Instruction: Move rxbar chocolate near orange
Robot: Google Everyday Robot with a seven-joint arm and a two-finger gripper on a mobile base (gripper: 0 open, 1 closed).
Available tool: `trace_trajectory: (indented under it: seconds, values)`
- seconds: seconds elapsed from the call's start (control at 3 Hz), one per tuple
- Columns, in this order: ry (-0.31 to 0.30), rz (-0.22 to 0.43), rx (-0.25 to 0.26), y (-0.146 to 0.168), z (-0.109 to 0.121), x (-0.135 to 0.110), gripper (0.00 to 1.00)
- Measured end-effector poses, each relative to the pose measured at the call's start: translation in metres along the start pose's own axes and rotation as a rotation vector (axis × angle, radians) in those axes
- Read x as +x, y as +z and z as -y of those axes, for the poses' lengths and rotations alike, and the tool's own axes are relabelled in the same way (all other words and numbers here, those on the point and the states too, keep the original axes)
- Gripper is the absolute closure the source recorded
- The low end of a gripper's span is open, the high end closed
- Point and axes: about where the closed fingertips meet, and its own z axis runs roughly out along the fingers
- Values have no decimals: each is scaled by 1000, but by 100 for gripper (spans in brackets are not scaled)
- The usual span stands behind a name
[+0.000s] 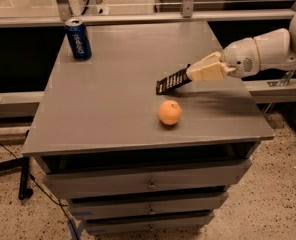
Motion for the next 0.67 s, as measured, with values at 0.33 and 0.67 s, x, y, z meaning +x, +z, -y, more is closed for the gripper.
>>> trace_trajectory:
  seconds: [0.33, 0.67]
  values:
    - [13, -42, -35, -8, -15, 10, 100]
    - [19, -77, -51, -18, -21, 18, 100]
